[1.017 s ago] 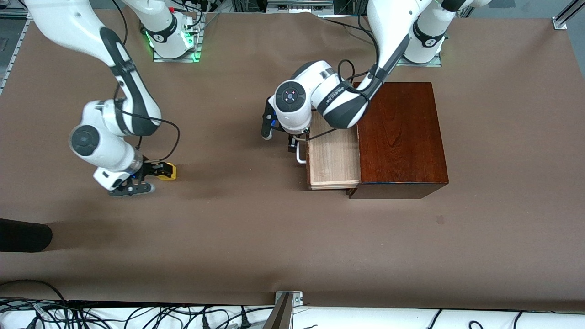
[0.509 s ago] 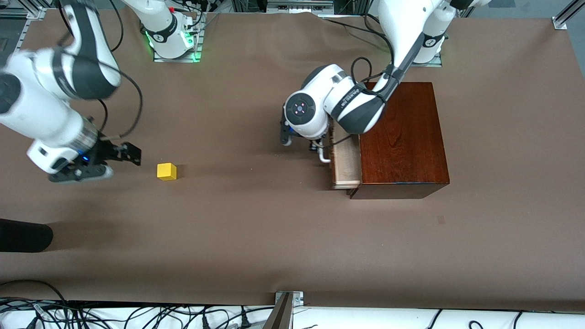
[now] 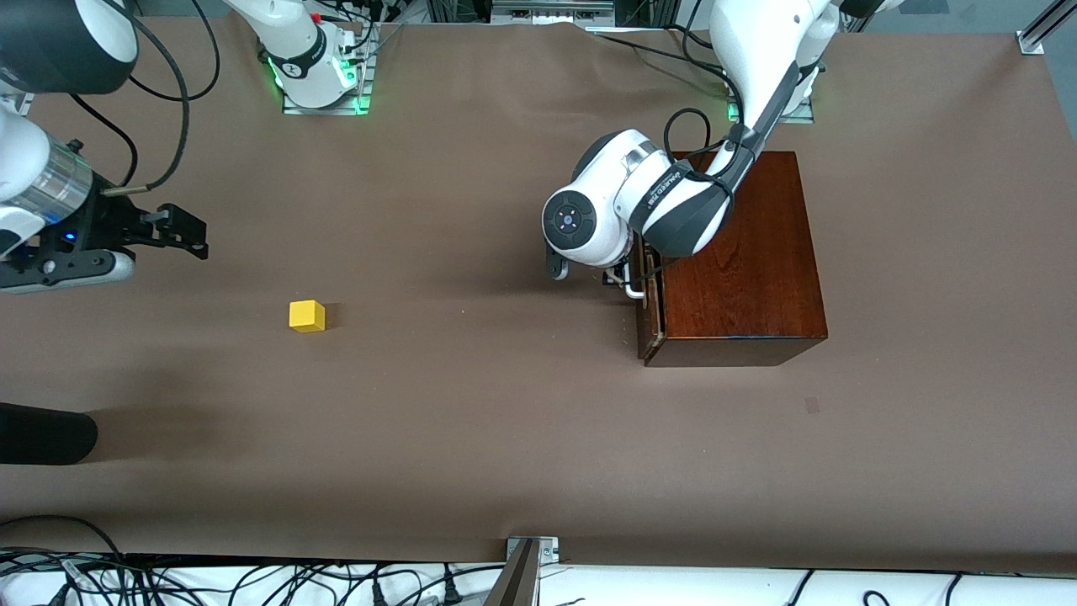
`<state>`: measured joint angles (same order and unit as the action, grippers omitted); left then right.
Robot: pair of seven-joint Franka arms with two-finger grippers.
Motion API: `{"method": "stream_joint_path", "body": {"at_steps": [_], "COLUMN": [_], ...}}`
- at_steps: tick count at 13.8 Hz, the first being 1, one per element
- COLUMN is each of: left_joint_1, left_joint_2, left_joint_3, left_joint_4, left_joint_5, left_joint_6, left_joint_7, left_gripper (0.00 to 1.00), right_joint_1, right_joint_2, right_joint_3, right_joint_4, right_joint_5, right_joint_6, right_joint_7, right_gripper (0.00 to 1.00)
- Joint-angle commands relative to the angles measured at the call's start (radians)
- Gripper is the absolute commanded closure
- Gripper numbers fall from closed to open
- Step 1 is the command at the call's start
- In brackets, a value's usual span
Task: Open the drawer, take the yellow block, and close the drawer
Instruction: 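Push the drawer fully shut with the left gripper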
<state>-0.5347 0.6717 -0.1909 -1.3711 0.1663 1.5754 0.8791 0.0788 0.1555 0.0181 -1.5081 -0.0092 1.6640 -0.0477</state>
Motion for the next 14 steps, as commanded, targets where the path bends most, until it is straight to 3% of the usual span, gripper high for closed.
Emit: {"method": "stream_joint_path", "body": {"at_steps": [1, 6, 9, 14], "left_joint_1": [0.009, 0.01, 0.019, 0.123], "left_joint_2": [-0.053, -0.058, -0.145, -0.224], "left_joint_3": [0.013, 0.004, 0.005, 0.016], "left_joint_4": [-0.046, -0.04, -0.029, 0.099], "left_joint_5": [0.045, 0.05, 0.041, 0.058], "left_joint_6": [-0.023, -0.018, -0.02, -0.147], "left_joint_7": [0.001, -0.024, -0.088, -0.086], "left_gripper": [0.0, 0.0, 0.0, 0.0], "right_joint_1": [-0.002, -0.004, -0.007, -0.004], "right_joint_2": [0.015, 0.013, 0.013, 0.013], "right_joint_3": [0.017, 0.011, 0.008, 0.017], "right_joint_4": [0.028, 0.029, 0.029, 0.029], "right_joint_5": [-0.032, -0.054, -0.049, -0.052], "right_joint_6": [-0.035, -0.033, 0.02, 0.022], "right_joint_7": [-0.009, -0.006, -0.001, -0.003], "right_gripper": [0.0, 0.0, 0.0, 0.0]}}
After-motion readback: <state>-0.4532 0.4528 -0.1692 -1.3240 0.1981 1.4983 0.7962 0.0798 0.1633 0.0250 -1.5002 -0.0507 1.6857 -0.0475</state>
